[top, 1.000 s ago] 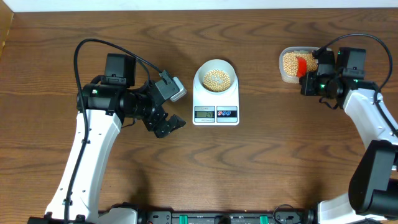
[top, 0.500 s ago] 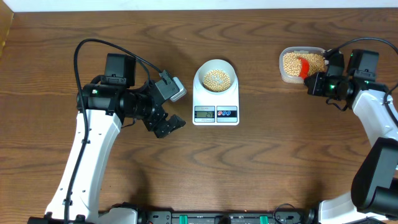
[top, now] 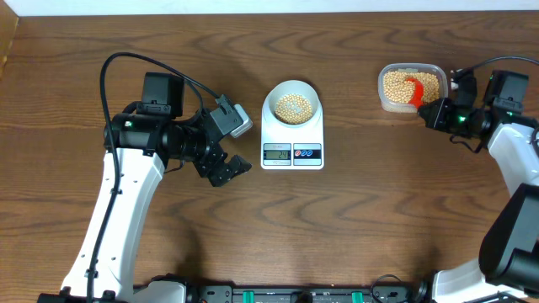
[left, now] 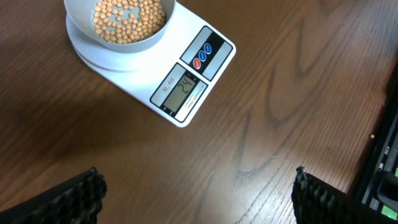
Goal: Scoop item into bowl and weigh 50g on scale
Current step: 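Lower the red scoop into the soybeans with the right gripper, then drag the scoop through the soybeans with the right gripper to refill it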
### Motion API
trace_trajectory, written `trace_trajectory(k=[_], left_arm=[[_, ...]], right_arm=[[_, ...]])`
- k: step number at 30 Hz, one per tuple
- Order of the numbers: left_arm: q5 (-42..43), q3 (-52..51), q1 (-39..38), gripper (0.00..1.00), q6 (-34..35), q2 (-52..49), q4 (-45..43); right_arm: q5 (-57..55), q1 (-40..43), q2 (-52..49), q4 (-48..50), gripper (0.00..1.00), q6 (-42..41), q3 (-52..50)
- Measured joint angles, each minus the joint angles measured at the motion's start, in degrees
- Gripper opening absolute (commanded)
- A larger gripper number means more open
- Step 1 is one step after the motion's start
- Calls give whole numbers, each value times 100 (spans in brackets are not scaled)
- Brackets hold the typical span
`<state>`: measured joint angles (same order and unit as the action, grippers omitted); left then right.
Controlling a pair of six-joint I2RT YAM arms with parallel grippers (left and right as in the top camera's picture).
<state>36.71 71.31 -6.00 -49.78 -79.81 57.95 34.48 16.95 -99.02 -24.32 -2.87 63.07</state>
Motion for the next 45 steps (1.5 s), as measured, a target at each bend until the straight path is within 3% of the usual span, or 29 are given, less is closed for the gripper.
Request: trace_trajectory(k=[12,45], left_arm=[[0,0,0,98,0,0,0],[0,0,0,98,0,0,0]], right_arm=[[922,234,-533,173,1,-81,20],[1786,752,-562,597,1,-992,20]])
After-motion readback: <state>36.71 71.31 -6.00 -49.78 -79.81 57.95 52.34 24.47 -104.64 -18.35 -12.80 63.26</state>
